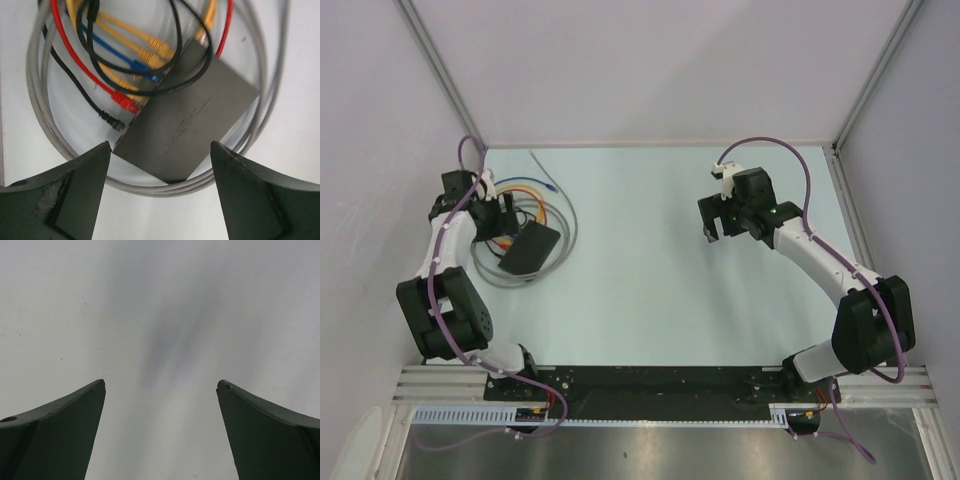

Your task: Pull the plug from the switch port

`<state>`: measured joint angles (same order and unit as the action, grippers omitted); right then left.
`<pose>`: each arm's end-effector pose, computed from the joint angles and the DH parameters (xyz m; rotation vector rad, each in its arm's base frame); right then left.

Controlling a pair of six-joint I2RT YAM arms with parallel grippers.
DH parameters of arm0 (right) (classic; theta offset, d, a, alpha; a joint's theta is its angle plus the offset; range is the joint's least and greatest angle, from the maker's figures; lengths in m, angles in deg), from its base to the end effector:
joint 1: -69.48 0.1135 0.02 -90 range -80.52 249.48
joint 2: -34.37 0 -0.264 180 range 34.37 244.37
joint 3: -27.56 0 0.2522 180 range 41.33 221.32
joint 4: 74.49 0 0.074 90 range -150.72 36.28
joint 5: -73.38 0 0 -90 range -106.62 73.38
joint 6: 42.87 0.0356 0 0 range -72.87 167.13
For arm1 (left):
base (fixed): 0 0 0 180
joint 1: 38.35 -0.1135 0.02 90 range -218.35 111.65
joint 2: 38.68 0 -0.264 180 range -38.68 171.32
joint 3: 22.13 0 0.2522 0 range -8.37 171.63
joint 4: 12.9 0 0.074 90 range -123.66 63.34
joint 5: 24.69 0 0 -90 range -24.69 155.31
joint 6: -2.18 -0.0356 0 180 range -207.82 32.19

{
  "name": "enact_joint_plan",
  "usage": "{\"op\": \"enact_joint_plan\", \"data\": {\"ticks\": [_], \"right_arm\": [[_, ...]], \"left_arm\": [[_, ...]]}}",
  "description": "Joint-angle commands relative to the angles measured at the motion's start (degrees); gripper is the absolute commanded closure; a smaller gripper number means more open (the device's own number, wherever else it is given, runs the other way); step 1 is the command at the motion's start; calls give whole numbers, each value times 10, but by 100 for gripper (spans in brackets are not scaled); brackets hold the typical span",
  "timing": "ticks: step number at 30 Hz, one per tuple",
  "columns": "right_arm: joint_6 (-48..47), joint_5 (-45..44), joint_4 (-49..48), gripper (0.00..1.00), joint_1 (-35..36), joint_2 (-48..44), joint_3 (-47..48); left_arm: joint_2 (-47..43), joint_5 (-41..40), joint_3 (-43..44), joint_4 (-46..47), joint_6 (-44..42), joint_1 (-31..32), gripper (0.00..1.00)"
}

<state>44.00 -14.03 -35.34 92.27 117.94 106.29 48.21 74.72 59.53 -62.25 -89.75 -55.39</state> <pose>0.2949 0.1257 0.2785 -0.5486 2.2834 0.2225 0.3077 0.0882 0.2652 -0.2641 2.4922 -0.0715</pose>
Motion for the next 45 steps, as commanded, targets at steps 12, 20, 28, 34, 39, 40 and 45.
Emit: {"op": "enact_joint_plan", "data": {"ticks": [12,20,28,34,39,40,45], "right_arm": [[1,35,-9,0,1,9,23],[0,42,-10,0,0,8,23],[-4,37,-14,1,-10,9,21],[-4,38,-16,0,-11,12,22],[-3,41,-18,0,-11,20,22],[-3,41,-17,0,-11,22,22],[-6,38,-20,0,-11,28,20]], "left_arm": [[1,54,-100,61,-201,-28,21],[77,71,-50,64,-206,-27,24],[105,106,-35,47,-208,-21,26],[94,137,-60,29,-214,-4,30],[82,154,-87,18,-210,25,32],[79,159,-91,17,-208,36,32],[57,168,-114,15,-199,83,33]]}}
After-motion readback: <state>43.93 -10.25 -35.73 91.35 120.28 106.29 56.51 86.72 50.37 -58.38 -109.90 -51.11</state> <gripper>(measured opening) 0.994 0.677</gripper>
